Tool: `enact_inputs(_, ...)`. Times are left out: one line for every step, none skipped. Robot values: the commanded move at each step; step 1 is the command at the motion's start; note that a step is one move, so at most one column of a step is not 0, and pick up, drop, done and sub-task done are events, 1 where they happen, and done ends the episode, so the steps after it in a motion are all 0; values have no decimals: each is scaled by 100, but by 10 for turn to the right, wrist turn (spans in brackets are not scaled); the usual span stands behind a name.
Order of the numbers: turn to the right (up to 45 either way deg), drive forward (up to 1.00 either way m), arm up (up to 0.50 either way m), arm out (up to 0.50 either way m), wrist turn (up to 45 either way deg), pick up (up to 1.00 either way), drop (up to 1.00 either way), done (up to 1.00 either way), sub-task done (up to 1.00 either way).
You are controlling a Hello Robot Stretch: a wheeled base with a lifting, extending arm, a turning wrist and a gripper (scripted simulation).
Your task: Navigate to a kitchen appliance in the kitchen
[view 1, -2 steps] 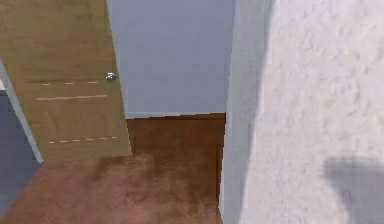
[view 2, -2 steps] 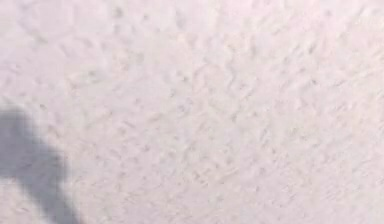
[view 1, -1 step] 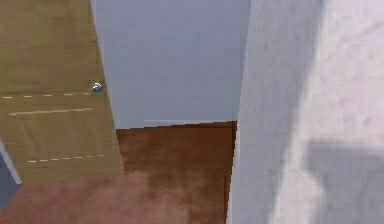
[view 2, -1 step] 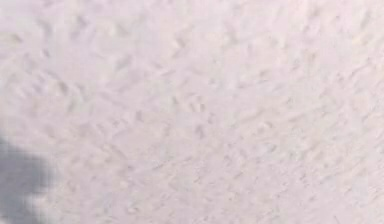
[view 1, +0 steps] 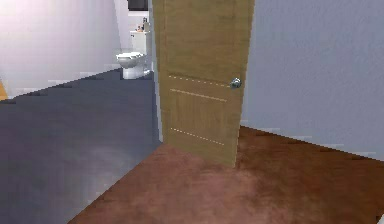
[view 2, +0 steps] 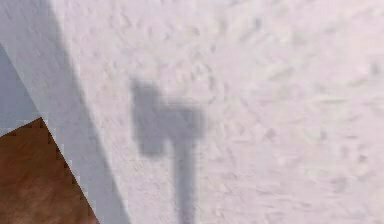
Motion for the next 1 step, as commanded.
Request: enact_inputs(-30,0,0,0,0,0,0,0,0)
